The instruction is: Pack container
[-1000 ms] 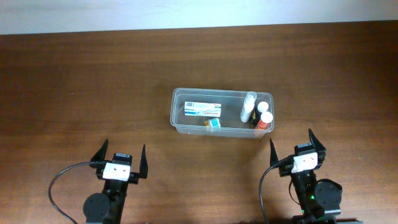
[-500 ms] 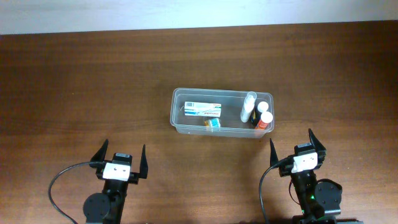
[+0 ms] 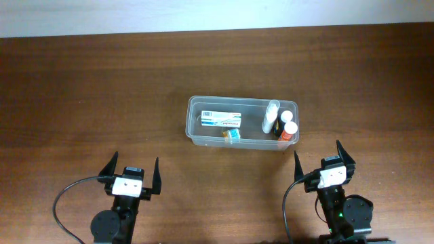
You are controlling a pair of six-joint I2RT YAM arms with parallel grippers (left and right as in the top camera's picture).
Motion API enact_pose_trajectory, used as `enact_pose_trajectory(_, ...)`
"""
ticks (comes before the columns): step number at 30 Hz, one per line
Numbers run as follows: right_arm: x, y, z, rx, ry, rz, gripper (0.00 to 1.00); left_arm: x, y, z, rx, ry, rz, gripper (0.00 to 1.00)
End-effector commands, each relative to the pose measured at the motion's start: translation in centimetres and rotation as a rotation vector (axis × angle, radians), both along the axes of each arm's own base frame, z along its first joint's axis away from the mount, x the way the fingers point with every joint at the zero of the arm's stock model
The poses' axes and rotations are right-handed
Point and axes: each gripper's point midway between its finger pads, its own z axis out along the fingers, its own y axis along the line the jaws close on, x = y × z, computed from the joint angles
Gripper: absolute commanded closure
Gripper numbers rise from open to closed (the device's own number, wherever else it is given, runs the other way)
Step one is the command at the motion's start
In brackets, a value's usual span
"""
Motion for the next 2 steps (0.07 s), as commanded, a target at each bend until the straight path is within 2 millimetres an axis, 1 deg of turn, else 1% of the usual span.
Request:
enact_pose_trajectory(1, 0.01, -0.33, -0.20, 0.003, 0.001, -0.016, 0.02, -0.05, -0.33, -0.14, 0.015, -0.001, -0.019, 0.01)
enact_pose_trajectory(2, 0.01, -0.33, -0.20, 0.003, 0.001, -0.016, 0.02, -0.05, -0.33, -0.14, 0.015, -0.001, -0.019, 0.01)
